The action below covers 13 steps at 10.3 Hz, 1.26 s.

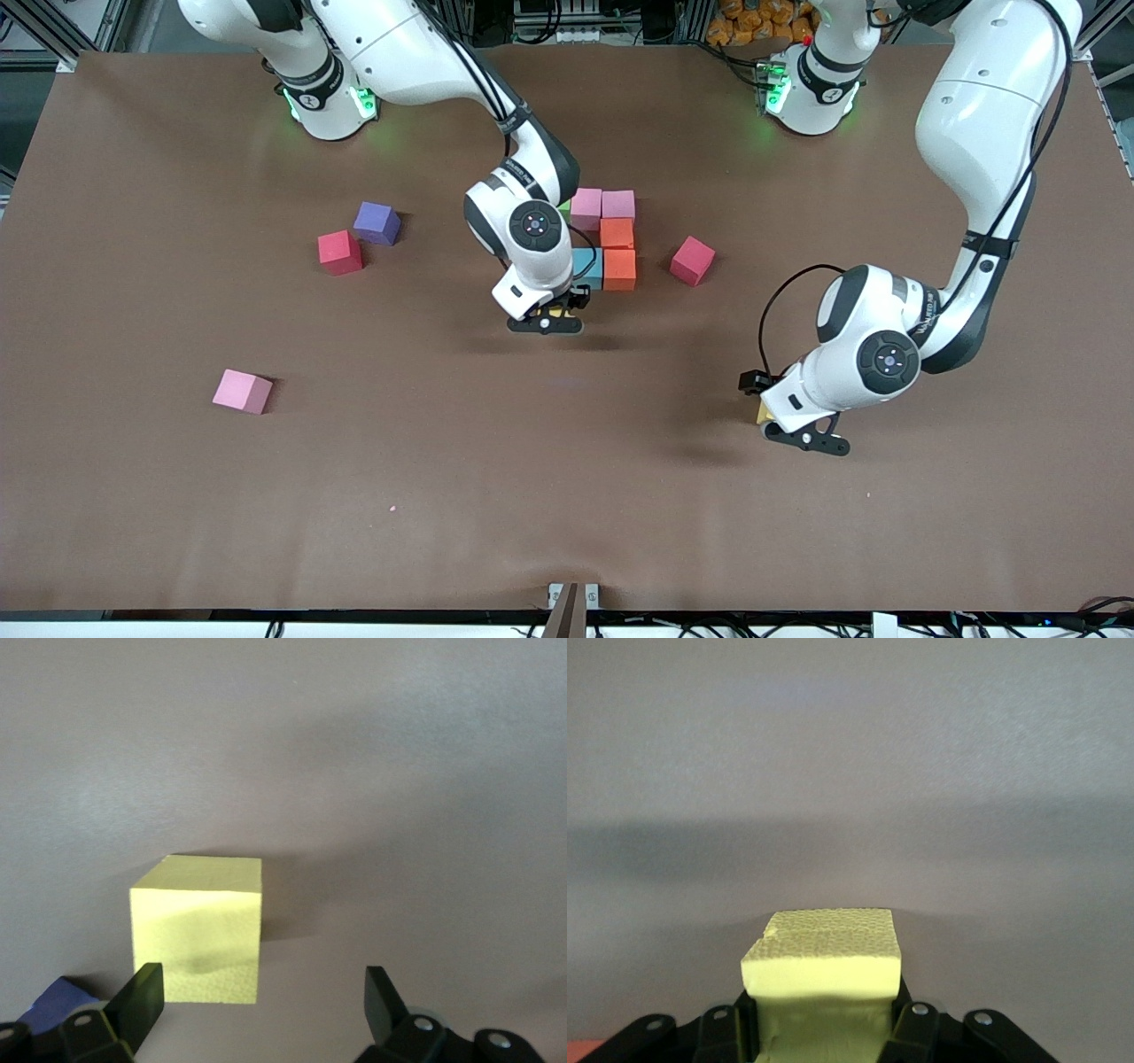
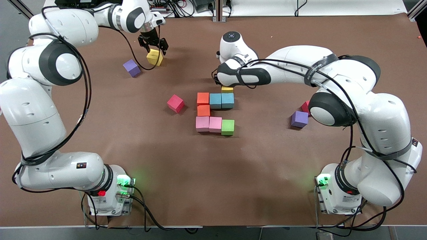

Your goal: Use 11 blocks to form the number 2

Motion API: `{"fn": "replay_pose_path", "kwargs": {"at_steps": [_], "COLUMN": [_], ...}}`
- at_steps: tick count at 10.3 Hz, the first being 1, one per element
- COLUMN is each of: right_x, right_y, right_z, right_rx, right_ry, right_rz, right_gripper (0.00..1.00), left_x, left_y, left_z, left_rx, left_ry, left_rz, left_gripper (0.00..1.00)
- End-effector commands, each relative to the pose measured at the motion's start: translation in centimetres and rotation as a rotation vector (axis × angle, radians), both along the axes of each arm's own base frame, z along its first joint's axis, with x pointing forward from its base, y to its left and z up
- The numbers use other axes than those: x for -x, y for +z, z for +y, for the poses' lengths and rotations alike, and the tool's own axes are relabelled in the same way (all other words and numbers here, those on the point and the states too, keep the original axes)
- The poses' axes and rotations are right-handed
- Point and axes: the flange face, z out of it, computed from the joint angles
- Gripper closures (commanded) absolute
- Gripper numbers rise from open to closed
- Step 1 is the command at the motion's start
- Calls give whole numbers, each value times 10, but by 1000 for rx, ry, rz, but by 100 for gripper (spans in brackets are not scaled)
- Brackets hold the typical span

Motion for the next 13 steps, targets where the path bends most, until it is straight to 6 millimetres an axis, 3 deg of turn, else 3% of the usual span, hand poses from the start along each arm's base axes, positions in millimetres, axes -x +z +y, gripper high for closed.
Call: {"fn": "replay_pose_path", "kwargs": {"at_steps": [1,4,5,13], "right_x": [0,3,4,6], "right_y": [-1,-2,-4,-2], "right_z": [7,7,7,5], "right_rx": [19,38,41,58], "right_ry": [19,50,55,69], "right_rz": [-18,-23,-22,-2], "right_gripper": [52,52,52,51], "left_x": [-6,-13,-17,-17], "left_y": [-1,1,-6,-26], "left_z": [3,17,32,29], "left_rx": [-30,-42,-49,-40], "left_ry": [-77,-74,-53,-47], "left_rz": [-23,-40,-42,-46], "left_gripper": [0,0,0,0]}}
